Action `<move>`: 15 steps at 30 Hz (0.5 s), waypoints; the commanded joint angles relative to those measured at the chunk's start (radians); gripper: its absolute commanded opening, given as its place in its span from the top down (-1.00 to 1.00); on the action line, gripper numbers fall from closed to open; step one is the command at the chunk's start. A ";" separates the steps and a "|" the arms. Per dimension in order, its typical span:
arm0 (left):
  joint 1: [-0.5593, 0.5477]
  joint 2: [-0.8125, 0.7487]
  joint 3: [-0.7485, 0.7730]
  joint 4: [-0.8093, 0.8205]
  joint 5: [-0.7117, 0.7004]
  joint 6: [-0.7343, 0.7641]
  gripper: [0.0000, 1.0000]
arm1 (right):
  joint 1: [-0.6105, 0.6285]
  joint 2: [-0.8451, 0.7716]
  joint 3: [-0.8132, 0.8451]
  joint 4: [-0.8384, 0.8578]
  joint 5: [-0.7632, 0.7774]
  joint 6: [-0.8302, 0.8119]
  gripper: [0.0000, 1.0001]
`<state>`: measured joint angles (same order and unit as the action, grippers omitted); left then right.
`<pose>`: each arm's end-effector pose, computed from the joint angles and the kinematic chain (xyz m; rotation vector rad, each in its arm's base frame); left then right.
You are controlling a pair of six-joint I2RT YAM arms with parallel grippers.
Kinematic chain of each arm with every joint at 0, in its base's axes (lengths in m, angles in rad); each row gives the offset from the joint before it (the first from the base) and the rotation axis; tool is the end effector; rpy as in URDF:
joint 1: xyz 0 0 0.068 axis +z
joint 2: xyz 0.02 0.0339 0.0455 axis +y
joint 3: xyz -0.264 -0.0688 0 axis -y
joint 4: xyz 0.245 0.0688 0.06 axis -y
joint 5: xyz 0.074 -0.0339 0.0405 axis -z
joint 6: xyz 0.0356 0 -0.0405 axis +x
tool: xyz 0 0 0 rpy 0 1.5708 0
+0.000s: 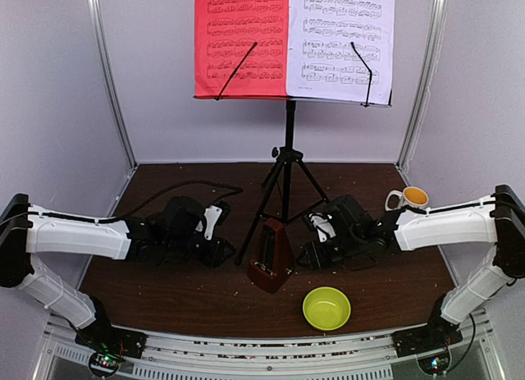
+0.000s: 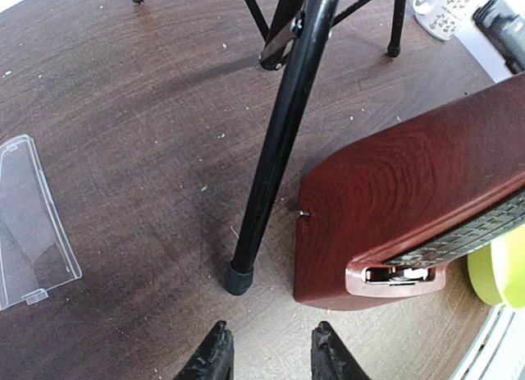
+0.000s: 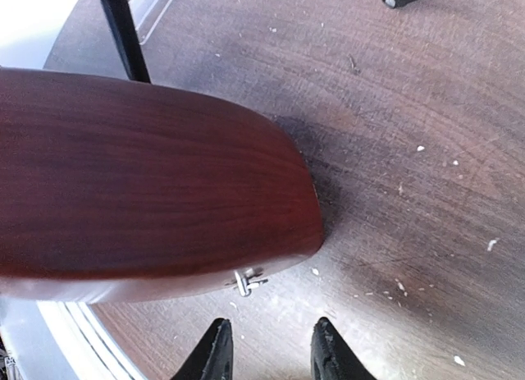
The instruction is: Set up the instrument practice props
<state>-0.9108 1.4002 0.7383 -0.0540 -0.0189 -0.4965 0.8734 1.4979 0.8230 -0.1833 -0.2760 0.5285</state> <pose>0.1771 -0.2271 0.1985 0.4815 2.3409 -0.6871 0.1854 0.2364 0.1887 -0.5834 2.5597 0.9076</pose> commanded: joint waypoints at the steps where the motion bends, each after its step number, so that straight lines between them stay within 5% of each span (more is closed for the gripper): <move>1: -0.002 -0.002 0.018 0.025 -0.008 -0.010 0.32 | 0.006 0.051 0.043 0.041 -0.001 0.025 0.32; 15: -0.002 -0.052 -0.015 -0.004 -0.042 -0.036 0.31 | -0.017 0.218 0.284 -0.009 0.008 -0.043 0.32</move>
<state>-0.9108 1.3888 0.7380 -0.0727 -0.0353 -0.5175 0.8661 1.6897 1.0485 -0.1898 -0.2722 0.5201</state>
